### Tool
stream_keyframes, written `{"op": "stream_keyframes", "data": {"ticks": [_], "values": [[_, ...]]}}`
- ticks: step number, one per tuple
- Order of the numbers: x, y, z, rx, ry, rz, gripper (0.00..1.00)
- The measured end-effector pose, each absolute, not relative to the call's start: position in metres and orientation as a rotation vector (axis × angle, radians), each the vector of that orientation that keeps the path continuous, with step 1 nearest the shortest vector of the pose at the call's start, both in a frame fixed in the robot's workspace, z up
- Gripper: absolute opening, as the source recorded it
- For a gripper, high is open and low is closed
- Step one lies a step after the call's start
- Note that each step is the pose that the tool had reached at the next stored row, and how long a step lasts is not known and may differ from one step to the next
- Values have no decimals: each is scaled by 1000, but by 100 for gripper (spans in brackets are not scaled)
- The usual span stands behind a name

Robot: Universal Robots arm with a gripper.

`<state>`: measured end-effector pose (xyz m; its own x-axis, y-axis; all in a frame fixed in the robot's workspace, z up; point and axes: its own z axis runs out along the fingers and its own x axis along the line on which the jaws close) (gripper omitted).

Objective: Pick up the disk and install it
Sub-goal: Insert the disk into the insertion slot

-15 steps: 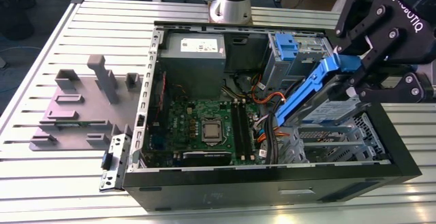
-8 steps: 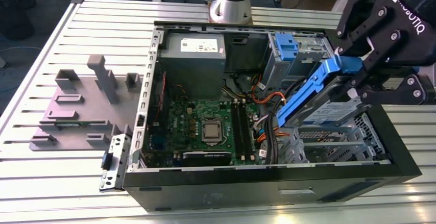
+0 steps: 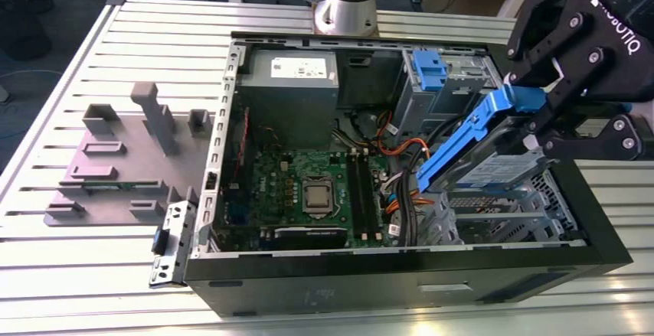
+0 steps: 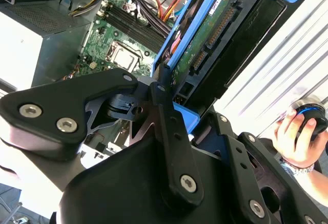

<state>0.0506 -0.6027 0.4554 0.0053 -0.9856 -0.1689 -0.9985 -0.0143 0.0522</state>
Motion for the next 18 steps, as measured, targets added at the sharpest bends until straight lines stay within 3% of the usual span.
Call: {"op": "stream_keyframes", "data": {"ticks": [18], "values": [[54,-605,454,-2167,2146,241,37]]}}
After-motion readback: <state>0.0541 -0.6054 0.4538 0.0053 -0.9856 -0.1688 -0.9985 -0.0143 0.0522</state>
